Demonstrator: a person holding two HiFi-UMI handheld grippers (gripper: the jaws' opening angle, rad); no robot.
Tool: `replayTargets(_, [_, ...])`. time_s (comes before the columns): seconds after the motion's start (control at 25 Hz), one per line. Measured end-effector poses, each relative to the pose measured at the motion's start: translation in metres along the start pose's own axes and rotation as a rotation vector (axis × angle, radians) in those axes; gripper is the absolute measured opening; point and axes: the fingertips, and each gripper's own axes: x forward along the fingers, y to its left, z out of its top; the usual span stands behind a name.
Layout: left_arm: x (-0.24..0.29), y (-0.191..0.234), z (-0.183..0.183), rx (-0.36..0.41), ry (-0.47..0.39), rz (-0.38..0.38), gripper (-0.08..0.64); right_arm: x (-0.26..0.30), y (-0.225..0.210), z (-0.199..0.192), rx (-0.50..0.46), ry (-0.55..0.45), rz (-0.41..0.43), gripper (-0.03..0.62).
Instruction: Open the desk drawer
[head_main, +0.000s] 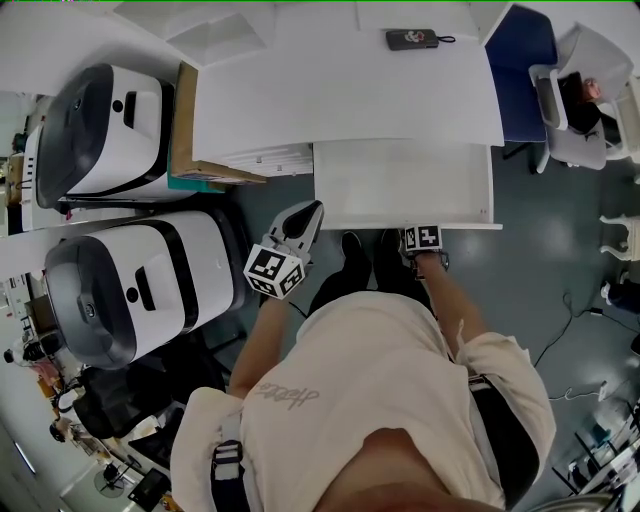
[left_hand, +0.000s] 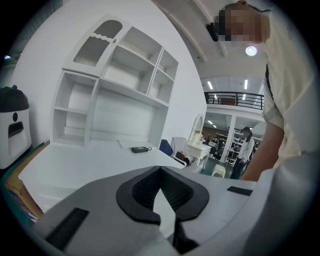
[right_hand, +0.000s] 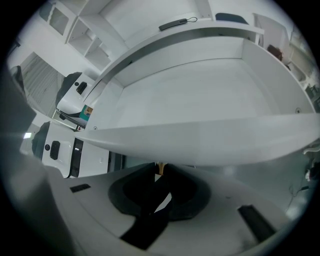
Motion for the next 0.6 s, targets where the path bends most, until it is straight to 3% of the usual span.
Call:
replayTargets(0.28, [-0.01, 0.001, 0.005, 0.013, -0.007, 0.008, 0.002, -0.001, 0.001, -0.007, 0.024, 0.001, 0.023, 0.078])
replayTargets(0.44, [-0.013, 0.003, 0.007, 0.012, -0.015, 0.009, 0.002, -0.006, 0.002, -0.014, 0.057, -0.037, 0.072, 0.104])
replayTargets(0.6, [-0.017, 0.006, 0.005, 0.005, -0.026, 0.009, 0.002, -0.016, 0.003, -0.02, 0.04, -0.068, 0.066, 0.104])
